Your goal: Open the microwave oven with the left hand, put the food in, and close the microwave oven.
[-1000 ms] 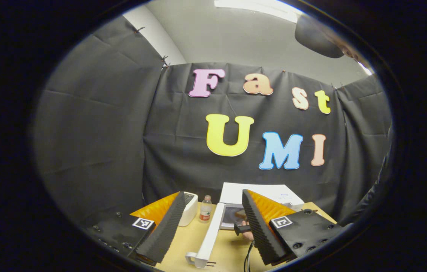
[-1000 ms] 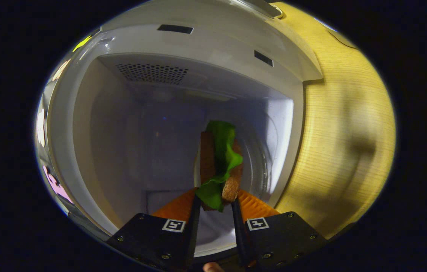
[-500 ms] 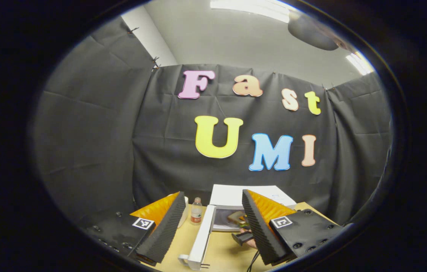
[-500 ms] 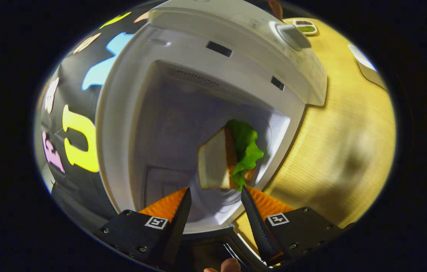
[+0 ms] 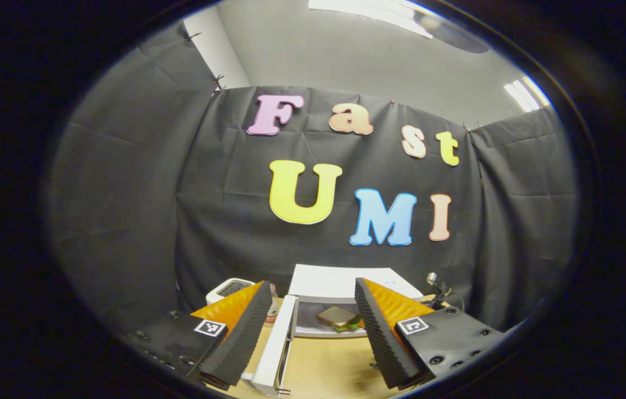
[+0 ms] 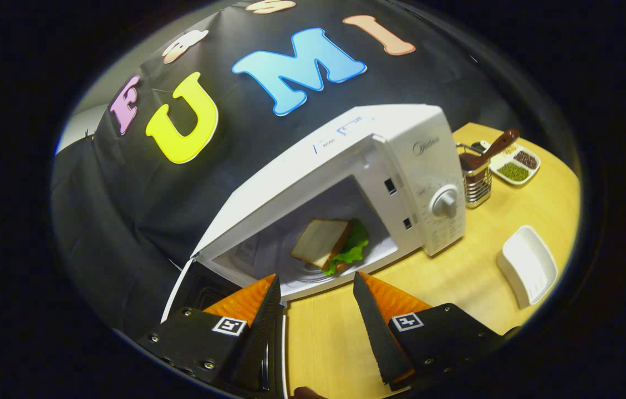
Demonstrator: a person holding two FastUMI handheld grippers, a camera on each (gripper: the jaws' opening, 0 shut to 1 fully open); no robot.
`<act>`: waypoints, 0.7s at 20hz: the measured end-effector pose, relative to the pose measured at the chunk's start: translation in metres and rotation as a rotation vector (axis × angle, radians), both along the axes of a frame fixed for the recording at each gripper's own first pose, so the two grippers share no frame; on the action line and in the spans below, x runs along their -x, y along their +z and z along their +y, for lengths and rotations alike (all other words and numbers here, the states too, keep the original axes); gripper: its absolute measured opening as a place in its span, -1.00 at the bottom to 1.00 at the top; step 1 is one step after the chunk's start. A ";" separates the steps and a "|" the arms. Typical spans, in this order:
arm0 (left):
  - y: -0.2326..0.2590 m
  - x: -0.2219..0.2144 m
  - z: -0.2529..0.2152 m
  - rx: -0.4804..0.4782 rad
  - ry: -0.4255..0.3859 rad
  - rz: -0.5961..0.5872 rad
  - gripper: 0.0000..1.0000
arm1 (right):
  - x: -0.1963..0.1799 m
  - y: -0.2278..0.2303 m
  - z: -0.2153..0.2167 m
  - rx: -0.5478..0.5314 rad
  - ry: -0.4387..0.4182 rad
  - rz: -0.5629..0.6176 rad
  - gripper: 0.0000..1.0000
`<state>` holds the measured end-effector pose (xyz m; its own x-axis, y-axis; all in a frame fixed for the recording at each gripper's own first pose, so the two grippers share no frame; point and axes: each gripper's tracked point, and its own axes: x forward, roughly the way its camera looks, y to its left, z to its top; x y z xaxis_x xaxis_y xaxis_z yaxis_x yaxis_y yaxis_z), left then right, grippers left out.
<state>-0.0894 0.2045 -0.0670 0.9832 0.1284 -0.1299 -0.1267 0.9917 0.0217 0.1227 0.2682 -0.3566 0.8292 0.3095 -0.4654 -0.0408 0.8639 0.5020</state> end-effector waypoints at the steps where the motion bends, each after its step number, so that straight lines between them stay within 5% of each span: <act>1: 0.000 -0.003 0.000 -0.002 -0.007 0.002 0.89 | 0.003 0.010 -0.011 0.030 0.004 -0.026 0.60; 14: -0.018 -0.036 -0.020 -0.058 -0.072 0.000 0.89 | 0.075 0.181 -0.118 0.303 -0.016 -0.387 0.59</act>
<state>-0.0537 0.1849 -0.0846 0.9901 0.0644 -0.1244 -0.0548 0.9954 0.0789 0.0472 0.1504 -0.1757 0.9626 0.1936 -0.1893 -0.1601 0.9708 0.1788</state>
